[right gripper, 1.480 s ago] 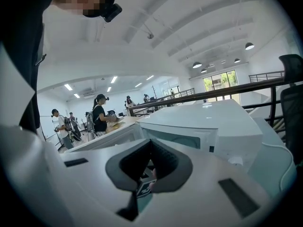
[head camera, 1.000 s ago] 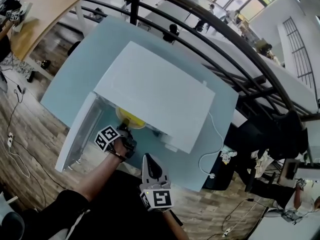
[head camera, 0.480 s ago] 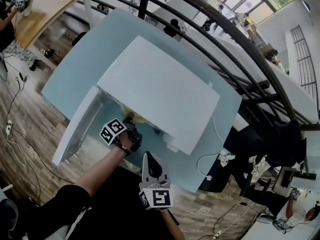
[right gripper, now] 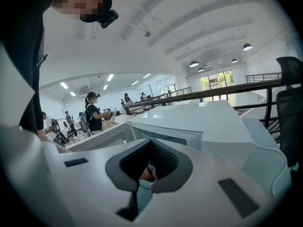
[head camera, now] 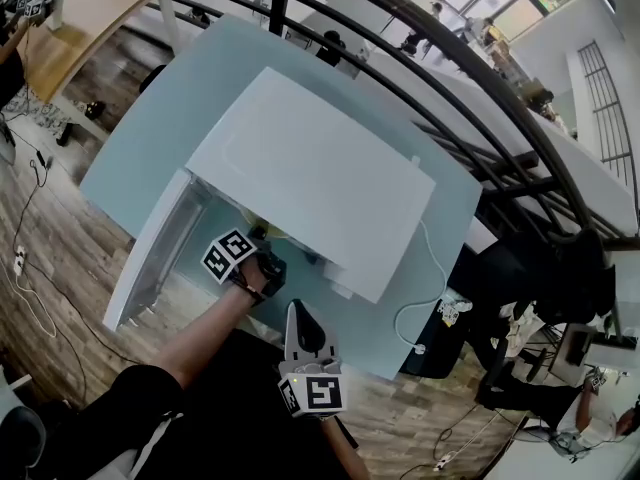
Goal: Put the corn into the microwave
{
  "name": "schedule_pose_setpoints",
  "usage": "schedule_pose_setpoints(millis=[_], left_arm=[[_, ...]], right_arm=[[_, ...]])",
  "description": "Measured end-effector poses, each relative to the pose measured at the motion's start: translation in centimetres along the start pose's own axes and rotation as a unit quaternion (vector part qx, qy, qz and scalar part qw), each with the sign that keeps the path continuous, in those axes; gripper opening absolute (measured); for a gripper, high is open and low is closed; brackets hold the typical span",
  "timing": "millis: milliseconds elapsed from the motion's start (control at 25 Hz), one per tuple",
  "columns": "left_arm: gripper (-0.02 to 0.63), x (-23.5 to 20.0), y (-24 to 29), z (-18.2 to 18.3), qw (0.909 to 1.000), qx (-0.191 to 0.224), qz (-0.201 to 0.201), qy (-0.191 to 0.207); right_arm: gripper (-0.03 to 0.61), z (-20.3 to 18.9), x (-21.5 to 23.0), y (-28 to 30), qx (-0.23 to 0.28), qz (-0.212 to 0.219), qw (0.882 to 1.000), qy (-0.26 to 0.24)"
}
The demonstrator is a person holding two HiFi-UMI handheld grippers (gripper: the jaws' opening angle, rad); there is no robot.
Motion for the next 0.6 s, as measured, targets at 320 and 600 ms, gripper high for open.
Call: schedule_pose_setpoints(millis=[320,600], left_arm=[[0.118,0.0,0.2,-0.1,0.9988,-0.025,0.025,0.033],[0.152,-0.7,-0.2,-0.2,0.9977,-0.042,0.029,0.044]], right_arm=[[0.009,0.0,0.0,0.1,0.003,-0.002,1.0,0.009],[0.009,0.0,-0.5,0.1,0.006,0.0,1.0,0.009]])
Point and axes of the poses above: the fingertips, and each gripper's own axes: y forward along the fingers, x to its right, z out of its top, the point moved 2 cm from there along -y, backward along the fingers, and after that the axes turned 11 degrees about -z, right-handed, at the moved point
